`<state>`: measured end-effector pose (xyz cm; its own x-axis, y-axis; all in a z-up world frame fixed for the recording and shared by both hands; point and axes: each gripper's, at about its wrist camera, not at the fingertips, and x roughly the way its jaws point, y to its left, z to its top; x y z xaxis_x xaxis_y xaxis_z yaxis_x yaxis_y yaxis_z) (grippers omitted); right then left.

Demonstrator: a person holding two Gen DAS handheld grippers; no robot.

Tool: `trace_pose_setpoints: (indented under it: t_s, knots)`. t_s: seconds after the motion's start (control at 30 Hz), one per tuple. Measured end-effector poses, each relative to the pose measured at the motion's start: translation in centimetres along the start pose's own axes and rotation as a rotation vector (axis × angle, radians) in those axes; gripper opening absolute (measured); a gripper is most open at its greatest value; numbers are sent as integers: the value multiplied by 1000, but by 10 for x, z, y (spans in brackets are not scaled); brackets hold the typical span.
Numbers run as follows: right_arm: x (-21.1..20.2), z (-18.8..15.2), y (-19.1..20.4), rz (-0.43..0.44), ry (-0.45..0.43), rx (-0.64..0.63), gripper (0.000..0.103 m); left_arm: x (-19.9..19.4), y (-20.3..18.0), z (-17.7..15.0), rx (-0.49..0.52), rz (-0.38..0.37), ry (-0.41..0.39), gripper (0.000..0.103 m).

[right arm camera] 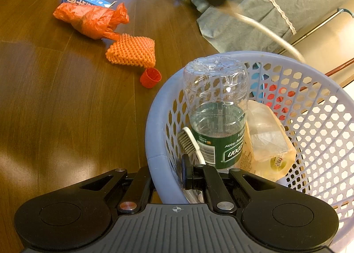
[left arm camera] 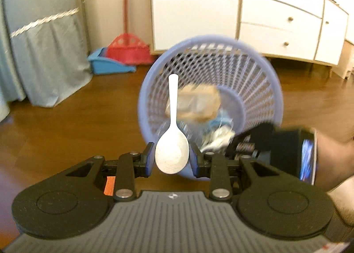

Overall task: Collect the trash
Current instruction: 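Lift the spoon with the left tool and drop it into the basket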

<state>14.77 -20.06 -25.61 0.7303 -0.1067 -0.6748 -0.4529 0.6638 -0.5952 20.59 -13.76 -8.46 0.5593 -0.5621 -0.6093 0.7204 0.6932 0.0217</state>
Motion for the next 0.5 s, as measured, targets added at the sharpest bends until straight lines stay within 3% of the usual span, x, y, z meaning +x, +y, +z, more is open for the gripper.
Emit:
trace_pose_setpoints:
  t_s: [0.3,0.5]
  knots:
    - [-1,1,-2,2,-5,10,3,35,-19,40,111,-134,-11,29]
    - [-1,1,-3,1,-8,16,3,31,-10,46,53,-110,-62,32]
